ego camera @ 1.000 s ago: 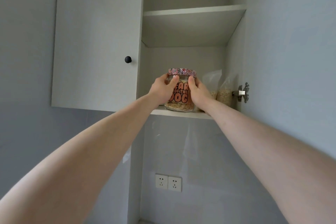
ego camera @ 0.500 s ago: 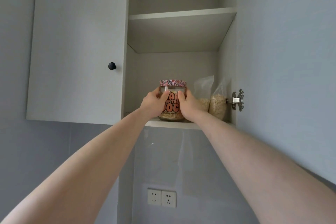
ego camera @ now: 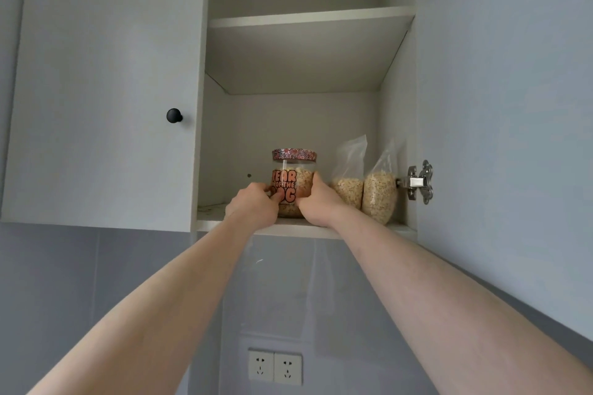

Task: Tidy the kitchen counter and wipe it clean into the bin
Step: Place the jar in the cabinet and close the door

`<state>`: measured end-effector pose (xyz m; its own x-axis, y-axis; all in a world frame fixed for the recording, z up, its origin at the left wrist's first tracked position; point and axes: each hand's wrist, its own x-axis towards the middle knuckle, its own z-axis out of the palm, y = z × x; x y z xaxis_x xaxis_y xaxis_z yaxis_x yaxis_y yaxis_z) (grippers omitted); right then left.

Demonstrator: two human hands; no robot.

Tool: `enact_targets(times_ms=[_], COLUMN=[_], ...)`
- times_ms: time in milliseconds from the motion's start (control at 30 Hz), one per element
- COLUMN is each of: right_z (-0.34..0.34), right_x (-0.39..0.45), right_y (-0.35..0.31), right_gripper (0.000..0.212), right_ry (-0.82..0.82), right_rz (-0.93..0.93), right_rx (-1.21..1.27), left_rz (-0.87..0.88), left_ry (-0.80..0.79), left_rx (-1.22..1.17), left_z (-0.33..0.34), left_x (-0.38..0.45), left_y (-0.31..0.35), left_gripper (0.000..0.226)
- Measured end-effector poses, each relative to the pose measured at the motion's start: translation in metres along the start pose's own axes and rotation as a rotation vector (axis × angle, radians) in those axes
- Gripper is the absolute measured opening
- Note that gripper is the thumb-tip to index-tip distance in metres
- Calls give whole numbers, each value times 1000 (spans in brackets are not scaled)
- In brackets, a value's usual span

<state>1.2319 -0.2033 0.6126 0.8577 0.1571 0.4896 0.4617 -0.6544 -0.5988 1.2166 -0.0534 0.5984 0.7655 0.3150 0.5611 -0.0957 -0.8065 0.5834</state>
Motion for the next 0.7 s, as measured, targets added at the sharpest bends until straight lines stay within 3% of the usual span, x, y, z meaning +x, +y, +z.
enact_targets(times_ms=[200, 300, 467, 600, 700], right_z=[2, 5, 6, 8, 15], right_x=[-10, -17, -35, -48, -61], right_y=[-4, -5, -10, -13, -5], right_gripper=[87, 83, 55, 48, 48], right_ry=[74, 169, 362, 360, 341], right_rz=[-32, -75, -175, -242, -295], right_rx=[-40, -75, -197, -310, -465], left_rz=[56, 131, 196, 223, 294], left_ry=[106, 64, 0, -19, 65], left_rx=[-35, 3, 143, 255, 281], left_z=[-2, -6, -10, -8, -2], left_x=[-17, -26, -30, -37, -49], left_y=[-5, -8, -10, -10, -13], left_gripper=[24, 31, 46, 40, 35])
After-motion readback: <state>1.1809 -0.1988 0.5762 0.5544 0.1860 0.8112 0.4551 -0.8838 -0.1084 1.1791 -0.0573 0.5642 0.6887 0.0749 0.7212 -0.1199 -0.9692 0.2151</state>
